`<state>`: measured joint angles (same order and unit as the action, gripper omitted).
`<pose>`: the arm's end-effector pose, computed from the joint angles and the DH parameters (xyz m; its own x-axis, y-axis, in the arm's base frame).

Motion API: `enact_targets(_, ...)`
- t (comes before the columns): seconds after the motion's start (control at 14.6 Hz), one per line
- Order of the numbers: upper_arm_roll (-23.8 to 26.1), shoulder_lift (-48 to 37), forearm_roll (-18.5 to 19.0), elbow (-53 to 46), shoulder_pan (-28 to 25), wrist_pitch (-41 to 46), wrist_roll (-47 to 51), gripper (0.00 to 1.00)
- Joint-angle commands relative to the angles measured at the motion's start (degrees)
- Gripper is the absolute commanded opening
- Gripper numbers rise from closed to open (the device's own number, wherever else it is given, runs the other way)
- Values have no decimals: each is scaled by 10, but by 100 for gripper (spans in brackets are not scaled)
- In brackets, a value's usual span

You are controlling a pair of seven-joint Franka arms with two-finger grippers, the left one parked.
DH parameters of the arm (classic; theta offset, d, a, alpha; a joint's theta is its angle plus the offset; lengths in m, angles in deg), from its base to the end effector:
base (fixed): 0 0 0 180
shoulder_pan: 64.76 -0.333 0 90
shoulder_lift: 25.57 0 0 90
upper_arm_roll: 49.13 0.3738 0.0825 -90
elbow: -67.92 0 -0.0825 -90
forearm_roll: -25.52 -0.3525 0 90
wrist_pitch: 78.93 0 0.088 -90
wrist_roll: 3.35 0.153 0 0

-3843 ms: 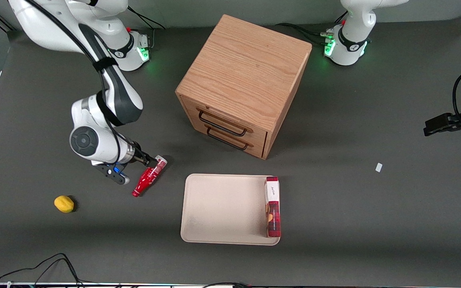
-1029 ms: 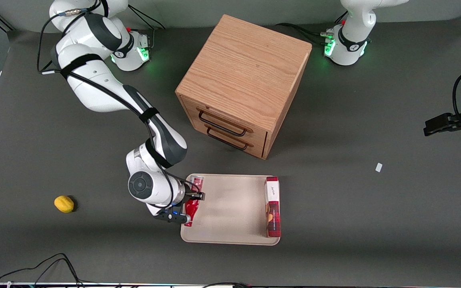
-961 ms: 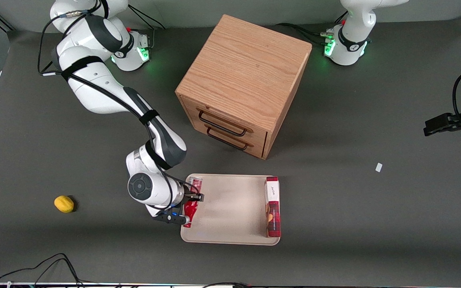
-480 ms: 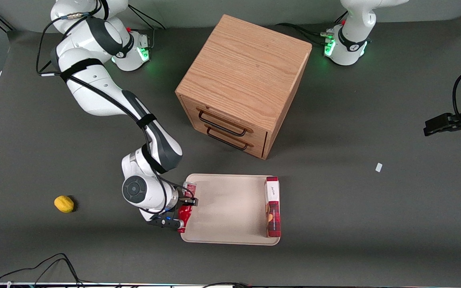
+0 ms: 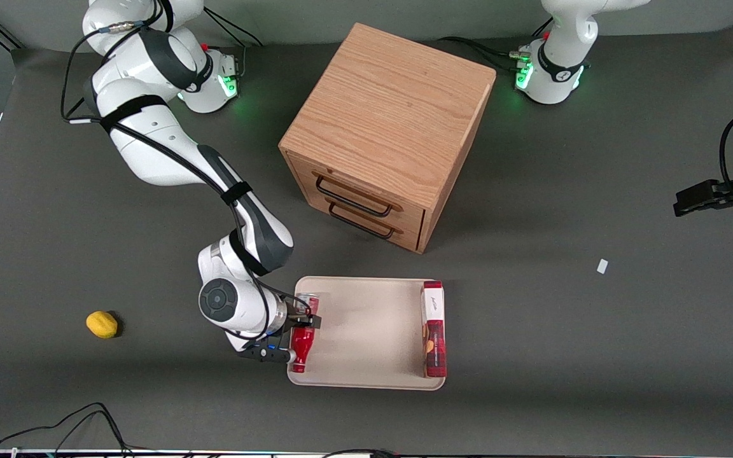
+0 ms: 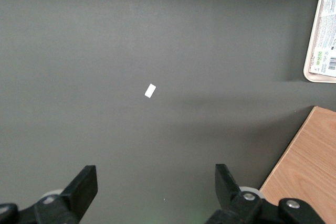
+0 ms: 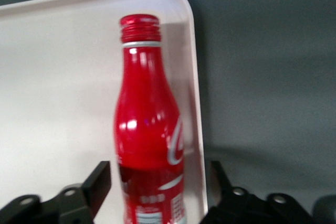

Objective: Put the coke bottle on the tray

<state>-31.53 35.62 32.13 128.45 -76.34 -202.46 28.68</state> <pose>0.7468 0.3062 0.1951 0.9884 -0.1476 -0.0346 -0.1514 -0.9727 -0.1760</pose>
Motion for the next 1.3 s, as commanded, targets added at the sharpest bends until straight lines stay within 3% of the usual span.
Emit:
enact_targets(0.0,-3,8,0,-18,-5,0,-7,100)
enact_targets(0.48,-3,-3,0,-16,-4,7,-7,100)
enact_targets(0.75,-1,-94,0,-14,2,59,-13,100)
enact_targets(1.24,-9,-328,-3,23,43,358,-11,100)
